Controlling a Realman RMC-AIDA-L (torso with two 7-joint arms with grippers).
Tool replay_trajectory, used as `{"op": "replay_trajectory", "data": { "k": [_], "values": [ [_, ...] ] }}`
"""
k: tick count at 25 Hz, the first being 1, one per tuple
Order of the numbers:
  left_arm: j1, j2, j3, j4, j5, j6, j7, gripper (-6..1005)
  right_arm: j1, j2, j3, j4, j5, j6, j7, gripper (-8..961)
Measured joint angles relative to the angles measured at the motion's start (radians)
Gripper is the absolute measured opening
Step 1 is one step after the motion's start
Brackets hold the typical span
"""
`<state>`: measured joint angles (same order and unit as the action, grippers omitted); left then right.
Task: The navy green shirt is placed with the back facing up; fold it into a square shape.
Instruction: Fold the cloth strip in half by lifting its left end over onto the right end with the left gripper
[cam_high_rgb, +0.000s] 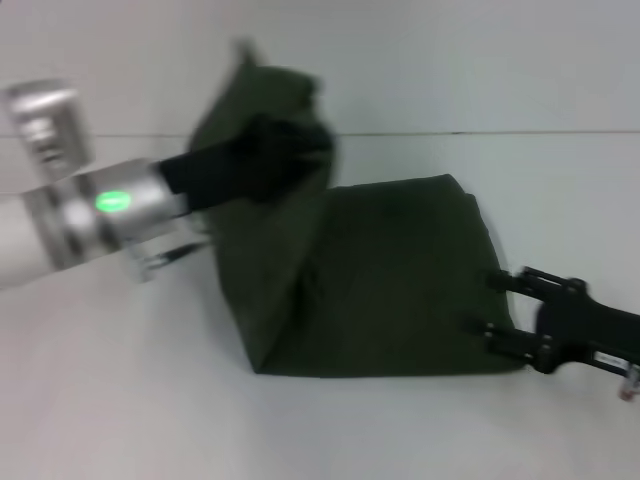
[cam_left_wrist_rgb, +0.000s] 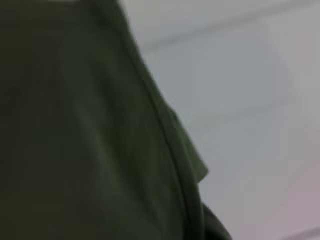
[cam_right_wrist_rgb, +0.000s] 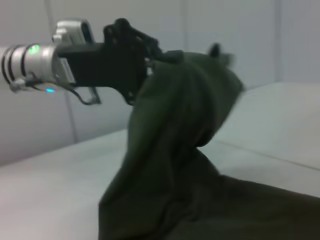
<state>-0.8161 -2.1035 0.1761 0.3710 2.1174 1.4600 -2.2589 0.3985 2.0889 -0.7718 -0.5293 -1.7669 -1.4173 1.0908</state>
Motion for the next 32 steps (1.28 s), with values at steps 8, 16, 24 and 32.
{"op": "replay_trajectory", "data": {
  "k": [8,16,24,32],
  "values": [
    [-0.170,-0.069,0.152,-0.242,0.004,-0.254,0.187,19,-0.111,-0.001,0.111,0.000,-0.002,-0.103,-0.011,761],
    [-0.118,-0.073,0.139,-0.376,-0.002,-0.376,0.322,19,-0.116,-0.001,0.136,0.000,-0.007,-0.122,-0.029,761],
    [-0.124,-0.073,0.105,-0.423,0.002,-0.376,0.325,19,-0.090,-0.001,0.127,0.003,-0.010,-0.110,-0.030,761],
    [-0.052,-0.073,-0.070,-0.533,0.002,-0.389,0.402,130,-0.087,-0.001,0.129,0.007,-0.012,-0.095,-0.030,760]
  ]
}}
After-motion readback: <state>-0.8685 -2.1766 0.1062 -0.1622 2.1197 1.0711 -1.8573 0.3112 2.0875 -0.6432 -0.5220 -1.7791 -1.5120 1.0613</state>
